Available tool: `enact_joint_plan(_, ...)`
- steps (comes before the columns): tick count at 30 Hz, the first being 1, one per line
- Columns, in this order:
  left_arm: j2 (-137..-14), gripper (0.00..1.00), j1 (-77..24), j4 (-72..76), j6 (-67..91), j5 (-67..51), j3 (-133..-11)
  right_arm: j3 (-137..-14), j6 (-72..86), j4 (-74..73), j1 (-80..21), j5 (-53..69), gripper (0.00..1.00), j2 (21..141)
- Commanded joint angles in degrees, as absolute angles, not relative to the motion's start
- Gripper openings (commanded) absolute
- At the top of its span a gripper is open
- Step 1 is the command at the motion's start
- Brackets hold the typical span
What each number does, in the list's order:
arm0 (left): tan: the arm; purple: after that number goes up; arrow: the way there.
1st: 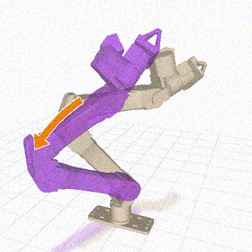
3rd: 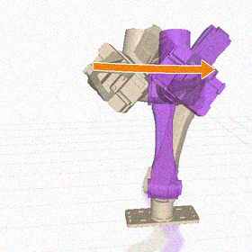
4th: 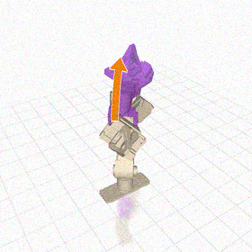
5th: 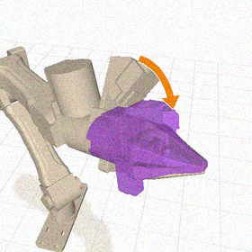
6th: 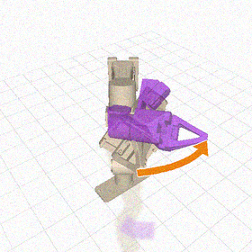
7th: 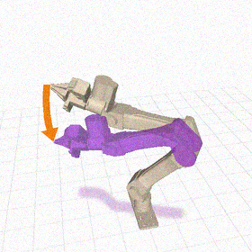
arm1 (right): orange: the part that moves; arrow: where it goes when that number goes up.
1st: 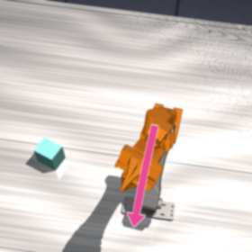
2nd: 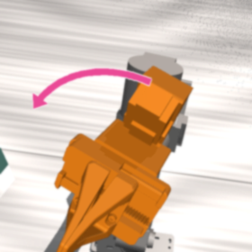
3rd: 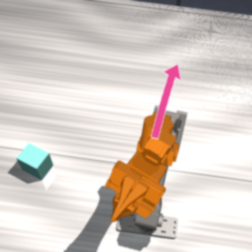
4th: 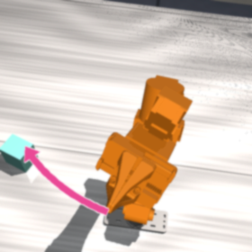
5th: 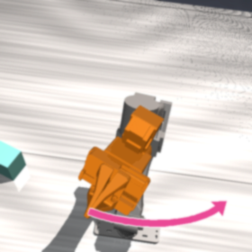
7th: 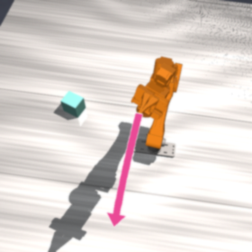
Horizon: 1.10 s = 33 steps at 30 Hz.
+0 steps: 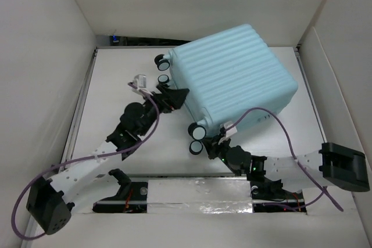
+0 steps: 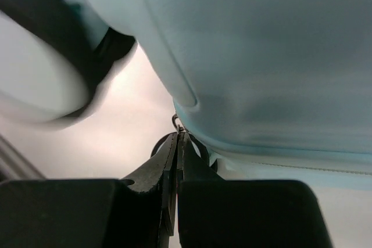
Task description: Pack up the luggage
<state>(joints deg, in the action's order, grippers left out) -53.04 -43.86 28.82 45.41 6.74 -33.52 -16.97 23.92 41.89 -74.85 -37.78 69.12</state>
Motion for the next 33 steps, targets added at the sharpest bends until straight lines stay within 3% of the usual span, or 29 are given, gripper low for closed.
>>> enact_joint_plan(1, -49.8, 0.89, -35.0, 23.8, 41.7, 7.7, -37.3, -15.0, 28.7, 39.1, -78.8, -32.3, 0.0, 62.9)
enact_joint_plan(6, -55.0, 0.85, -9.9, 26.3, 47.3, -7.7, -38.8, -14.3, 28.1, 27.7, -78.8, -32.5, 0.0, 51.0)
enact_joint_plan(9, -64.2, 0.81, -4.6, 26.7, 49.8, -15.4, -43.3, -14.4, 26.7, 23.2, -78.8, -32.3, 0.0, 46.2)
enact_joint_plan(18, -75.9, 0.7, -7.0, 33.6, 42.9, -17.4, -50.4, -13.1, 27.2, 20.8, -78.8, -31.1, 0.0, 43.2)
enact_joint_plan(25, -77.4, 0.79, -7.6, 49.8, 30.9, -23.2, -43.8, -13.0, 26.3, 21.3, -78.8, -31.6, 0.0, 43.8)
enact_joint_plan(33, -88.1, 0.81, -7.1, 38.4, 19.2, -35.1, -55.3, -12.9, 25.1, 21.7, -78.8, -31.0, 0.0, 43.2)
